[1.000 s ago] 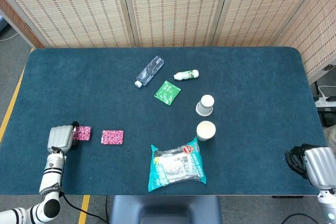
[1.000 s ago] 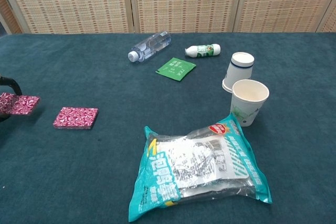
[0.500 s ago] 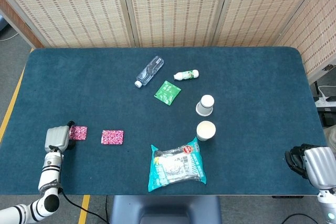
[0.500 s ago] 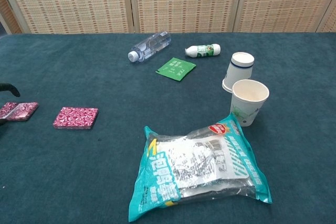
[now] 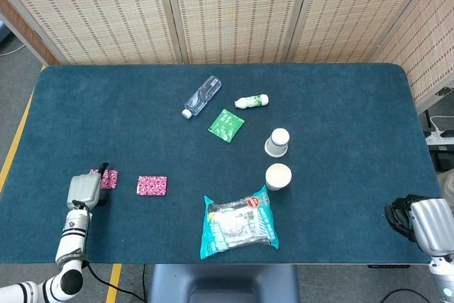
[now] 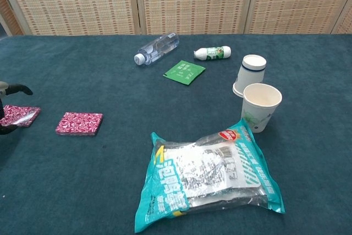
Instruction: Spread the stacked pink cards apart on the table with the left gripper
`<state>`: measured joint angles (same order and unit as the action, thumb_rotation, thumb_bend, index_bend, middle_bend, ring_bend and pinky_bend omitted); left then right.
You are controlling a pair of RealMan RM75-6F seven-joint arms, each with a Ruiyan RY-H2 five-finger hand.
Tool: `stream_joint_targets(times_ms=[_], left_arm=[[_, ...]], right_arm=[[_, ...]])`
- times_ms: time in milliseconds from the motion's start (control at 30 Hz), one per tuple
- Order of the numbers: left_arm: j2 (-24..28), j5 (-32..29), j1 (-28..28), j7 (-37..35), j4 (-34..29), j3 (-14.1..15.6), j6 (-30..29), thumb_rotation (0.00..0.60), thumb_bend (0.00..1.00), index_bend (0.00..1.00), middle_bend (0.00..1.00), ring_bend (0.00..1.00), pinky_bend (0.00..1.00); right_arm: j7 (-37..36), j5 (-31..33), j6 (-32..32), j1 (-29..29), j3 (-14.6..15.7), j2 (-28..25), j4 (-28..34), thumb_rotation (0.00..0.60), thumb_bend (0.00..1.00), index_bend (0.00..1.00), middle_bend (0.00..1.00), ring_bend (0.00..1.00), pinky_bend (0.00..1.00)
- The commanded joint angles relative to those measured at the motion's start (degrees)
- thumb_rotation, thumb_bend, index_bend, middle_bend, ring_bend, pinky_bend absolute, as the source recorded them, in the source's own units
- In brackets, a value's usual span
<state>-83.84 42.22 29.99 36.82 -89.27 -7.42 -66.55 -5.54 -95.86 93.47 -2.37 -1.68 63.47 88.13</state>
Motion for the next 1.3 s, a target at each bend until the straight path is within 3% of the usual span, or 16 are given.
stream_joint_targets(times_ms=[33,367,600,933,1300], left_arm=[[-0.3,1.6,0.5,2.2,-4.2,0.1,-2.6,0.6,0.37,0.12,1.0,1.0,1.0],[-7.8,1.0,2.9,5.7,-3.0,0.2,-3.3,0.6,0.35,0.2,1.0,1.0,1.0],[-11.6,-0.4,4.0,7.6,-0.9,-0.5,-4.0,0.6,0.35,0.18,1.0,1.0,1.0],[-13.7,-2.1,4.5,9.2,0.7,-1.3,-5.2,0.6,0.35,0.17,1.0,1.0,1.0],[-15.0,-2.4,4.9,8.9,2.0,-2.2,-5.2,0.6,0.35,0.27,1.0,1.0,1.0]], right_arm=[[0.0,-0.1,0.1,0.0,0.1,0.0,0.0,0.6,0.44,1.0,0.88,0.79,0.89],[-0.9,-0.2,0.2,0.0,0.1,-0.3,-0.1,0.6,0.44,1.0,0.88,0.79,0.89],[-1.4,-0.3,0.4,0.0,0.1,-0.4,-0.1,0.6,0.44,1.0,0.88,0.79,0.89],[-1.3,-0.4,0.3,0.0,0.2,-0.4,-0.1,0.6,0.44,1.0,0.88,0.79,0.89],[-1.1,-0.3,0.0,-0.1,0.3,-0.5,0.0,0.6,0.44,1.0,0.88,0.79,0.89]])
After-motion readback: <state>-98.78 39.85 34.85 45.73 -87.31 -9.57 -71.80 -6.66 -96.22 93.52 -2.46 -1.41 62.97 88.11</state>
